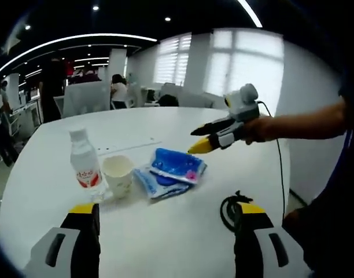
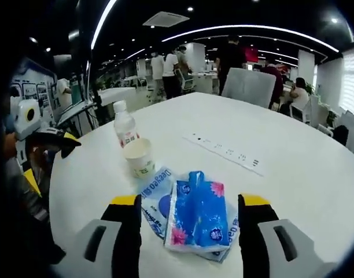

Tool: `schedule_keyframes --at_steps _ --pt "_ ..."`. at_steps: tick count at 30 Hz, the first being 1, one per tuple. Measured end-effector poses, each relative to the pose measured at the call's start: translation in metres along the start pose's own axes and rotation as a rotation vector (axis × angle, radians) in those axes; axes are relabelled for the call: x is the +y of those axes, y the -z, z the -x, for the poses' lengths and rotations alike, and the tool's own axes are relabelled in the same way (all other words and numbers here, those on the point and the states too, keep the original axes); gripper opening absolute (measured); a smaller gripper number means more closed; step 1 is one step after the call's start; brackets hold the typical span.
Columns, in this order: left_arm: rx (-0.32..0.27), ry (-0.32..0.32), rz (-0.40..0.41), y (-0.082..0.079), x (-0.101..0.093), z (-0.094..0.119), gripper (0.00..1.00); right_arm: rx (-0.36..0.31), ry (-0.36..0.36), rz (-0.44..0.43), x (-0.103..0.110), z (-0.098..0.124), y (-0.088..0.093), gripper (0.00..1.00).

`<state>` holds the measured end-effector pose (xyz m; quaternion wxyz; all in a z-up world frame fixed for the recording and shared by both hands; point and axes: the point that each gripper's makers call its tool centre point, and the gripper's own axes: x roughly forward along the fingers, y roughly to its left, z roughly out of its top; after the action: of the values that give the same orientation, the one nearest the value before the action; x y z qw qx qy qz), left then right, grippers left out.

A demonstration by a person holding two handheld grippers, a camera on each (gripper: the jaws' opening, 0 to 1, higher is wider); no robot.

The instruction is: Arrange the tabletop items into an orderly group along one side of the table until the central work area is clear of visible clutter.

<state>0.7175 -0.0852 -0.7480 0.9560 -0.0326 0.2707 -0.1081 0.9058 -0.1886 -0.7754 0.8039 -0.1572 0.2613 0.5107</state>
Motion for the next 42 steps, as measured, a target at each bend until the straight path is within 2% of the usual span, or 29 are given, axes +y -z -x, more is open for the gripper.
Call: schedule_keyframes --at_steps 5,11,18,23,26,31,33,42 --pt "-0.011 0.004 0.009 0.002 -0.001 0.005 1.0 0.059 -0.007 0.03 -0.003 -0.016 0.012 0.47" --pt "-0.021 0.027 0.004 0.003 -0.005 0.007 1.0 0.114 -0.007 0.024 -0.005 -0.032 0.022 0.36" --pt "-0.013 0.016 0.013 0.005 0.0 0.007 1.0 0.184 0.026 0.033 -0.008 -0.05 0.035 0.24" --pt "0.001 0.012 0.02 0.007 0.003 0.006 1.0 0.215 0.037 0.05 -0.009 -0.057 0.041 0.07" --pt "0.001 0.007 0.02 0.007 0.005 0.007 1.0 0.23 0.053 0.069 -0.009 -0.057 0.042 0.01" --pt "0.001 -0.003 0.022 0.008 0.009 0.007 1.0 0.235 0.049 0.093 -0.01 -0.062 0.043 0.0" --pt "0.002 -0.004 0.023 0.008 0.01 0.008 1.0 0.233 0.05 0.08 -0.01 -0.061 0.042 0.0" --pt "0.013 -0.01 0.019 0.011 0.013 0.007 1.0 0.223 0.042 0.121 -0.011 -0.052 0.037 0.0"
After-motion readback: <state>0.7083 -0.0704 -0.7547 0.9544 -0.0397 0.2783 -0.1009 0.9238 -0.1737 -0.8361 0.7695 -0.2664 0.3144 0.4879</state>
